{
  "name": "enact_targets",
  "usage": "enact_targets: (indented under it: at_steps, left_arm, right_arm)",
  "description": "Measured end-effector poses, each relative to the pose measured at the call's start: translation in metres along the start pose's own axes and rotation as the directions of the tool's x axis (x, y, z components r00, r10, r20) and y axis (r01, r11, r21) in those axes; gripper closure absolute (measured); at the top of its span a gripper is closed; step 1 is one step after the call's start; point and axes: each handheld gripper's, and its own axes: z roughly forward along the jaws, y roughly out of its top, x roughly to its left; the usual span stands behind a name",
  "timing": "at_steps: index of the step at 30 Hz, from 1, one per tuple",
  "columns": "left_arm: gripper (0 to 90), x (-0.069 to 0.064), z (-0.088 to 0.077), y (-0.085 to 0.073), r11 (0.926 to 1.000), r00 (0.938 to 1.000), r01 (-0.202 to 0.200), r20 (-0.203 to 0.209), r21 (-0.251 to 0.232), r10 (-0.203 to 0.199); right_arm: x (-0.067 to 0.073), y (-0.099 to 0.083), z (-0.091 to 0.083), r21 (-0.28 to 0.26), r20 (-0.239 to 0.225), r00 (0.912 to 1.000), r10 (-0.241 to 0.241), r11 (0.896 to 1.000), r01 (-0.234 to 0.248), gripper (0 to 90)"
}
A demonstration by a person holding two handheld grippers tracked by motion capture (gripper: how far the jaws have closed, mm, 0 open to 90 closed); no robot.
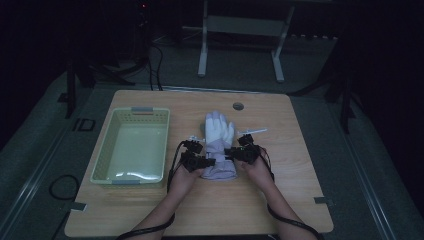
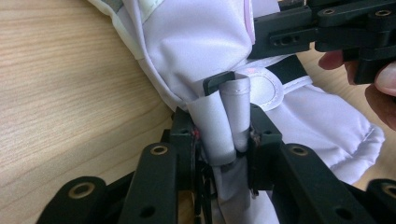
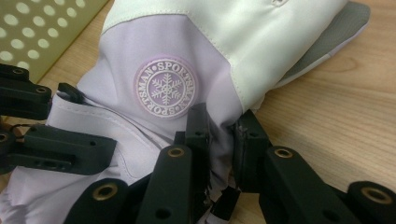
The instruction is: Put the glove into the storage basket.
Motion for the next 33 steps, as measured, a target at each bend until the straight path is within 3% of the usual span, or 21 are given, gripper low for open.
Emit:
enact_targets:
  at_steps: [6,19,33]
  left_arm:
    - [71.3,-0.004,-0.006,0.004,1.0,0.9999,-0.009,0.011,-0.004,0.009]
    - [71.3,-0.016,-0.044,0.026,0.9966,0.9968,-0.08,-0.006,-0.021,0.08]
    - [71.3,-0.011,-0.092,0.04,0.9898,0.9893,-0.142,-0.035,-0.009,0.142]
  right_arm:
    - [0.005,0.002,-0.006,-0.022,0.018,0.9996,-0.021,1.0,0.021,78.8]
    - [0.025,0.027,-0.034,-0.071,0.033,0.9977,-0.059,0.996,0.061,78.9]
    - [0.06,0.053,-0.042,-0.122,0.023,0.9944,-0.103,0.987,0.106,78.8]
